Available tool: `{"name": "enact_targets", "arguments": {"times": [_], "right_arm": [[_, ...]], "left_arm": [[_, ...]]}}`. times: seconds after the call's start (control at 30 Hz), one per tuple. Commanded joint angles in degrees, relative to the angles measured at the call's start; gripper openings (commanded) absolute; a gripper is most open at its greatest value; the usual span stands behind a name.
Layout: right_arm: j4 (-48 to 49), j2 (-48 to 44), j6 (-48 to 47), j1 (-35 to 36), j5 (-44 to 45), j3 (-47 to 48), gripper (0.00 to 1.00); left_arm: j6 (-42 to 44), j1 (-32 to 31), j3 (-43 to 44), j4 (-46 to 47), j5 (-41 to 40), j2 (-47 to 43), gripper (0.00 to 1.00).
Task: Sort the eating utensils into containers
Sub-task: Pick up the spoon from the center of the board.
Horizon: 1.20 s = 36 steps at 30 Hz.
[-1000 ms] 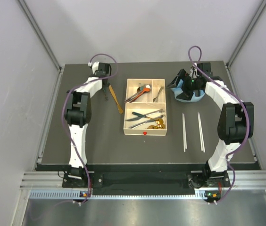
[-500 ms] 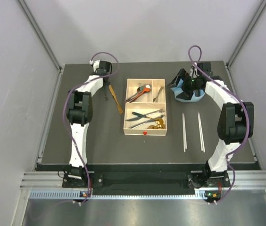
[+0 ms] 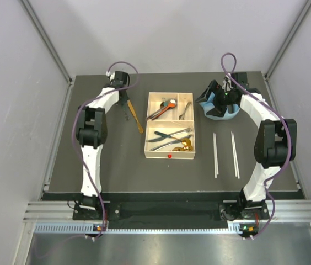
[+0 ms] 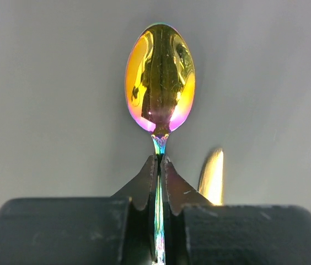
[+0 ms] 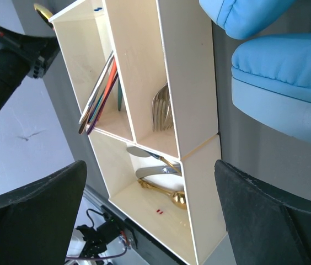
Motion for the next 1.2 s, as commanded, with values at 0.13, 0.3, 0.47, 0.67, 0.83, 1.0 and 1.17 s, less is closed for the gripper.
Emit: {"name": "enact_targets", "arguments": {"times": [0.13,0.3,0.47,0.67,0.83,1.0,1.17], "right_arm": [[1.3,0.3,-0.8,-0.5,-1.2,2.1,0.99],[2.2,0.9,-0.3,-0.5,-1.5,2.2,0.99],[2.5,1.7,-0.1,-0.2,-1.7,3.5,0.98],[2.7,1.5,-0.4,0.1,-1.0,4.0,0.98],[3.1,0.3,-0.5,0.2,-0.6,2.7,0.98],[3.6,-0.3,-0.3,0.2,-0.7,1.4,0.98],[3.2,-0.7,-0.6,0.2,-0.7,1.4,0.98]], "left_arm": [[4.3,-0.5,-16.1,-11.6,9.3,-13.2,0.0],[4.7,-0.6,-25.9,-10.9,11.7,-20.5,0.0],[5.9,-0.6,-29.4,-7.6,11.1,-25.6,0.0],[7.5,-0.6,-24.6,-8.6,10.8,-26.2,0.0],[8.9,-0.6,-21.4,-9.7,10.4,-26.3,0.0],[8.7,-0.6,-22.1,-10.1,11.2,-24.6,0.0],[8.0,-0.6,-21.7,-13.0,11.3,-23.4,0.08]]}}
